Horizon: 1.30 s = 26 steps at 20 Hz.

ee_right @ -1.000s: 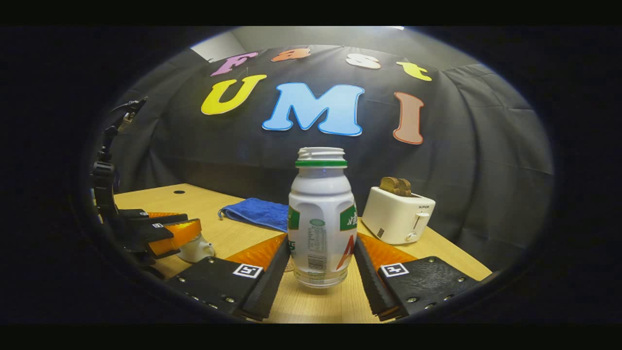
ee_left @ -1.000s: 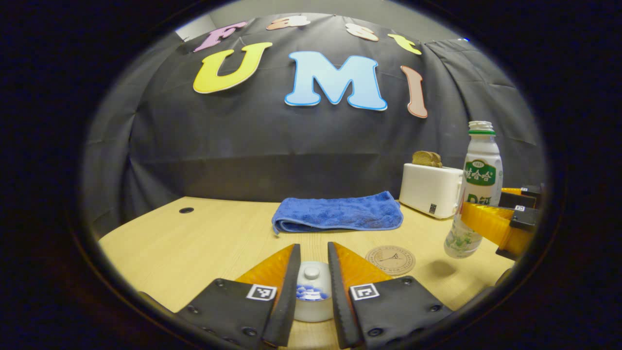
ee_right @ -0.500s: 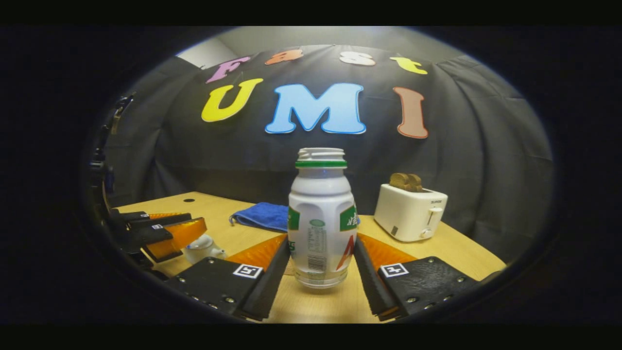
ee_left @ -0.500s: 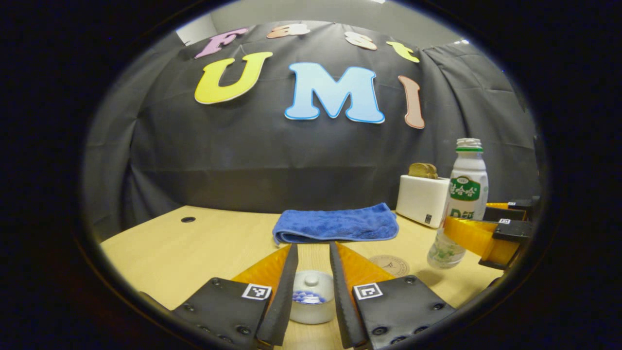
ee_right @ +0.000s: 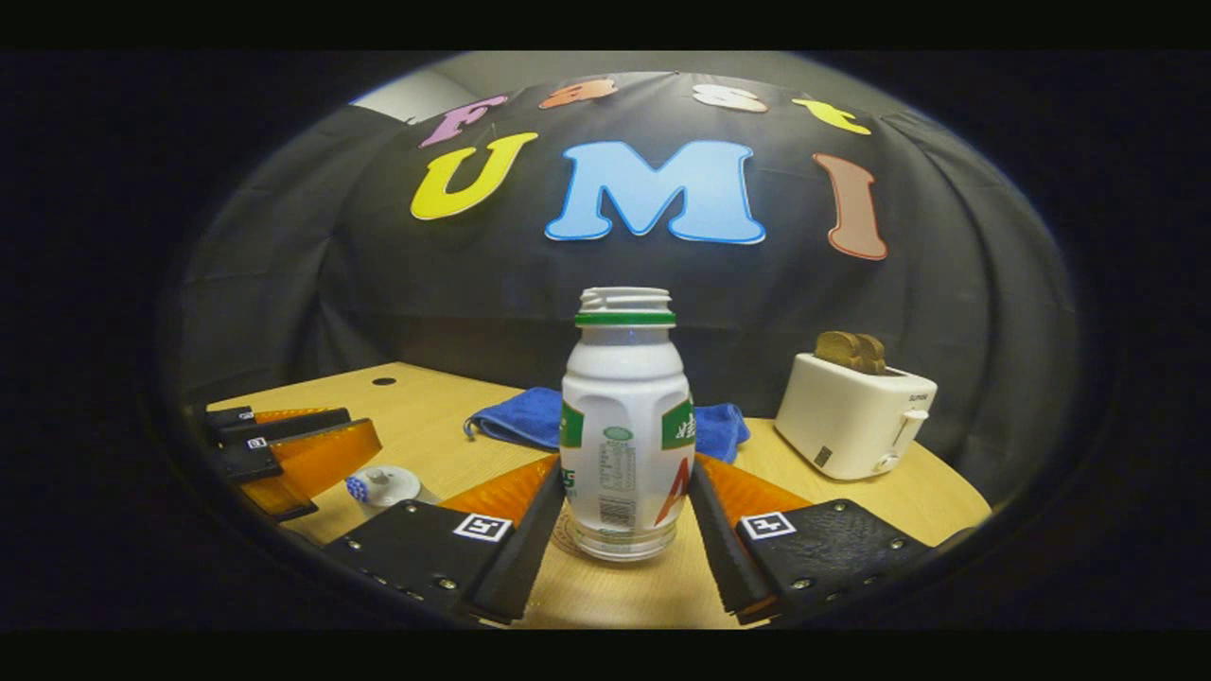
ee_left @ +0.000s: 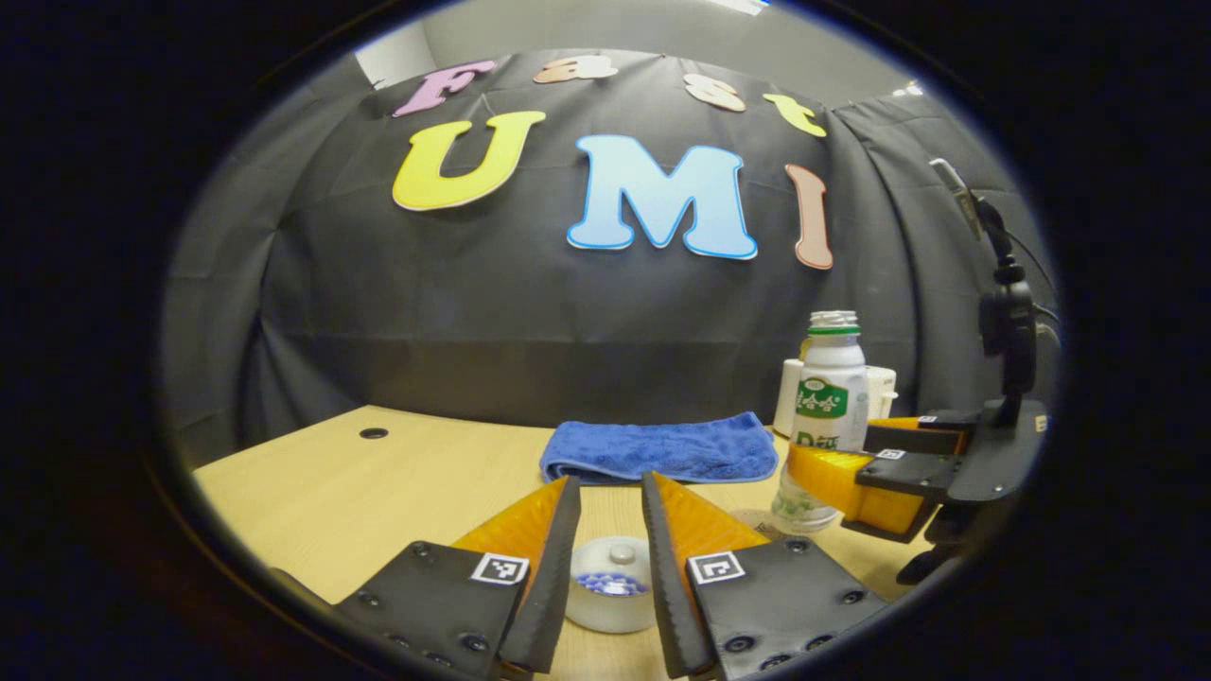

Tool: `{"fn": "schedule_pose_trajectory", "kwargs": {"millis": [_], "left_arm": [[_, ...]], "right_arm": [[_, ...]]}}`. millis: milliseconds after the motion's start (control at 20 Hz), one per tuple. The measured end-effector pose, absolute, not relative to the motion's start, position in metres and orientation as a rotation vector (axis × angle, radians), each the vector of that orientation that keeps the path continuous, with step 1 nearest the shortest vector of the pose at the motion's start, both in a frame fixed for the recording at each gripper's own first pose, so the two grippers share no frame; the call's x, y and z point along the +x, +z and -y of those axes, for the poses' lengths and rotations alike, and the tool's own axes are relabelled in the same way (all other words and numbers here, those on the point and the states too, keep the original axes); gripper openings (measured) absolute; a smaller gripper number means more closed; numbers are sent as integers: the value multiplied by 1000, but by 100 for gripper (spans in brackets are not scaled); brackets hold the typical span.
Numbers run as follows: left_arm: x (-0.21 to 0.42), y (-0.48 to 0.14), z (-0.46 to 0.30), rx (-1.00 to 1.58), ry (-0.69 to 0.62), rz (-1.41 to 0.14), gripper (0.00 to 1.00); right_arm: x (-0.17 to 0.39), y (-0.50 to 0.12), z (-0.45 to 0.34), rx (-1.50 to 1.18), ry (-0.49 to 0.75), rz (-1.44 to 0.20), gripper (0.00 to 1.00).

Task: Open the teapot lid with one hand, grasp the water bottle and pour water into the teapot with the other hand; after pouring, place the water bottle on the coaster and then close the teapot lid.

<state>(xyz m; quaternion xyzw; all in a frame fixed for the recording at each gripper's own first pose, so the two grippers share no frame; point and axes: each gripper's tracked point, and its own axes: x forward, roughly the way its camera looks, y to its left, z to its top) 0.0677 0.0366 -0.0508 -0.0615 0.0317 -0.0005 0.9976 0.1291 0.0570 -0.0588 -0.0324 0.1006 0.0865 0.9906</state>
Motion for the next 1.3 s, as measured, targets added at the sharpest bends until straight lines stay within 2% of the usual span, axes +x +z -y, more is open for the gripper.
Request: {"fn": "schedule_pose_trajectory", "kwargs": {"millis": [200, 550, 600, 750, 800, 1300], "left_arm": [[69, -51, -44, -140, 11, -64, 50], [68, -51, -48, -162, 14, -63, 45], [68, -51, -49, -165, 17, -63, 47], [69, -52, -52, -177, 22, -63, 45], [70, -52, -53, -182, 23, -63, 49], [70, -56, -52, -188, 18, -82, 47]], "right_arm": [[146, -68, -67, -91, 186, -204, 74], [162, -77, -72, -81, 185, -212, 73], [163, -80, -72, -72, 185, -218, 73], [166, -84, -71, -53, 184, -227, 74], [166, -87, -70, -44, 183, -232, 74], [165, -87, -71, 27, 186, -244, 74]]}}
